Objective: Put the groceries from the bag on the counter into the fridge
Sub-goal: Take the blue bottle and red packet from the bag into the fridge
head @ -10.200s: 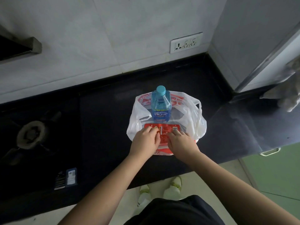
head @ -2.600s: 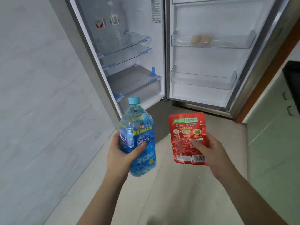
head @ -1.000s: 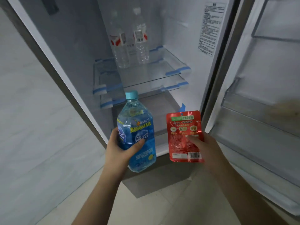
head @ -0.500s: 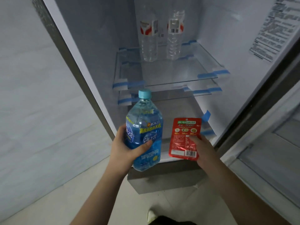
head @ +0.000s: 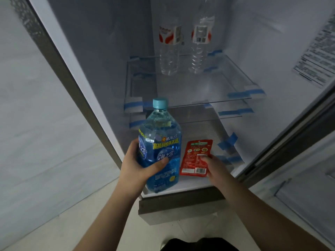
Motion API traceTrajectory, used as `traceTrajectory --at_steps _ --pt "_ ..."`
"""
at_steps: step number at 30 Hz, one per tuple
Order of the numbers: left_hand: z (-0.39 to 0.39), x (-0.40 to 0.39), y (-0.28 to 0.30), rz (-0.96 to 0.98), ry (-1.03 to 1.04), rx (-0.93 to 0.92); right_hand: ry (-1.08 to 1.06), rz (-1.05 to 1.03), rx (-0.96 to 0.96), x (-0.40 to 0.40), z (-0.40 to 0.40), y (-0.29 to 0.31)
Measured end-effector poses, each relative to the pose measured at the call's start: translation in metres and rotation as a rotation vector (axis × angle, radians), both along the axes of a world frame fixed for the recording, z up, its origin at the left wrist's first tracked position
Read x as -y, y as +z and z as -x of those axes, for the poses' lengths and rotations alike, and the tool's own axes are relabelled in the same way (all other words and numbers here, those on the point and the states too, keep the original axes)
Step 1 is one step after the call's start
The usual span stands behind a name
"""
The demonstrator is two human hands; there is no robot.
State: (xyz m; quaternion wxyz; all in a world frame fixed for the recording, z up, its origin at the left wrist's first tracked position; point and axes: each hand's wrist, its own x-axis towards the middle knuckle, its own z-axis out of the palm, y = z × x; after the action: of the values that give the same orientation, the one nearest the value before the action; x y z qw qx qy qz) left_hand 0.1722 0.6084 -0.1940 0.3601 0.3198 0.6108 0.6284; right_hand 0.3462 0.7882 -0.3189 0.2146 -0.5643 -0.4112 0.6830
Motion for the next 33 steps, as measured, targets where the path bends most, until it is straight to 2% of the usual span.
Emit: traceTrajectory --at_steps 8,19,33 --pt "-0.010 -0.016 -0.003 0.011 0.063 0.076 0.088 0.005 -0.006 -0.040 0.029 -0.009" --pt "-0.009 -0.019 -0.001 0.013 0.170 0.090 0.232 0.102 -0.225 -0.063 0.066 -0.004" --pt "-0.013 -0.018 -0.001 0.044 0.161 0.051 0.304 -0.057 -0.038 -0.064 0.062 -0.003"
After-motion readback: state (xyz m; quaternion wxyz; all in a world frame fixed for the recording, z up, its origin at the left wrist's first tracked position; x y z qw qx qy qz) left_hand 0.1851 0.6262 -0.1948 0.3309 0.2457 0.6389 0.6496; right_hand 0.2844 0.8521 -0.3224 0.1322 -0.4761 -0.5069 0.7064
